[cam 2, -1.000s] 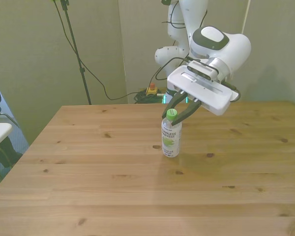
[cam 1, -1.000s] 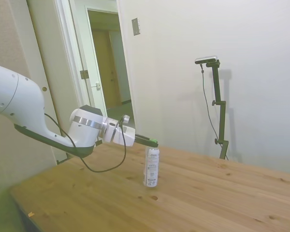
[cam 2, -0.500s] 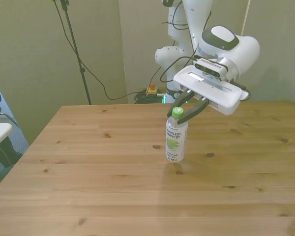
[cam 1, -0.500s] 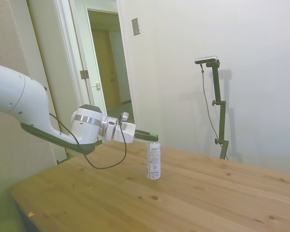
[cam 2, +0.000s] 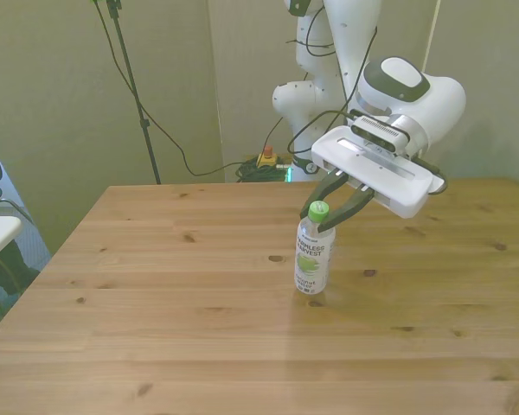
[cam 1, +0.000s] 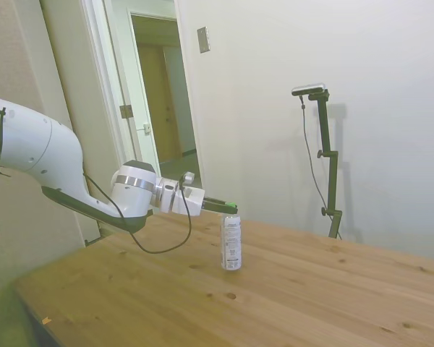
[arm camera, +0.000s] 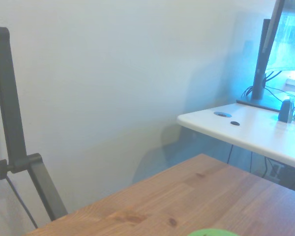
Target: Stand the water bottle
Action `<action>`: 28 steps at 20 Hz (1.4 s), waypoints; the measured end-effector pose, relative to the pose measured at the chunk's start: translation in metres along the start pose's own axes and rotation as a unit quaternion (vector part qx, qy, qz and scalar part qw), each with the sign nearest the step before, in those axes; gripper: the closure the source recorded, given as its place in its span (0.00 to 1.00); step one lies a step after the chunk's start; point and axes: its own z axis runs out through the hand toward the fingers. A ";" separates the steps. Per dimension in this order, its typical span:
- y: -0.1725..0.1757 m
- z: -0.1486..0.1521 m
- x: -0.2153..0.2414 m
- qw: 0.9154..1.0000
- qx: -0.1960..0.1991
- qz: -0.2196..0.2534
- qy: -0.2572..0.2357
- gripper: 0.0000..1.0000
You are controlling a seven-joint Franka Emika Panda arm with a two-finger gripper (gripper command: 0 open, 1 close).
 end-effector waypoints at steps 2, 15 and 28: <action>-0.001 0.005 -0.005 1.000 -0.001 -0.002 0.000 1.00; -0.003 0.007 -0.017 1.000 0.007 -0.014 0.002 0.00; 0.002 -0.002 -0.004 1.000 0.008 -0.010 0.001 0.00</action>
